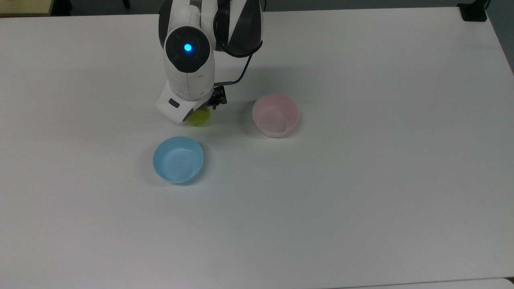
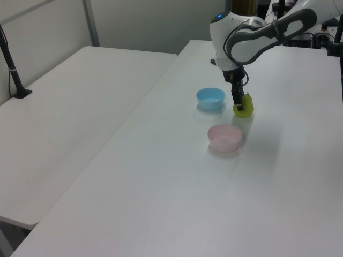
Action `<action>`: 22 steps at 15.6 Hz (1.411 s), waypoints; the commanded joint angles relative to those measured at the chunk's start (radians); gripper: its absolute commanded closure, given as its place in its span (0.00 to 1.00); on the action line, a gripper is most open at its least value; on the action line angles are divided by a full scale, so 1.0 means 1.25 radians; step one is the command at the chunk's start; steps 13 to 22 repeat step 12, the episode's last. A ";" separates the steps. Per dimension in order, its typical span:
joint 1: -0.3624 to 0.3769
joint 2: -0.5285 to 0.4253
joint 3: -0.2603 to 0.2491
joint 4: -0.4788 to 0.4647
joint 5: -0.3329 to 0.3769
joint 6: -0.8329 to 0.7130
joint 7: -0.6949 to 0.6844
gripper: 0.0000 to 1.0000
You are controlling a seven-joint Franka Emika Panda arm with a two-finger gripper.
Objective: Pick up a pear from the bowl
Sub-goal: 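Lift the pear out of the bowl and carry it beside the bowl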
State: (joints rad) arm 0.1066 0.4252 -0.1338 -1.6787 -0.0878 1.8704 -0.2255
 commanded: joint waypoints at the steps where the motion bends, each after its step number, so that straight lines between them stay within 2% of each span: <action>1: 0.007 -0.080 0.002 -0.008 -0.010 0.000 0.045 0.00; 5: 0.004 -0.185 0.003 -0.011 0.002 -0.006 0.114 0.00; 7: -0.002 -0.252 0.009 -0.011 0.000 -0.063 0.269 0.00; 10: -0.008 -0.287 0.009 -0.011 0.000 -0.098 0.272 0.00; 22: -0.008 -0.290 0.009 -0.011 0.000 -0.103 0.272 0.00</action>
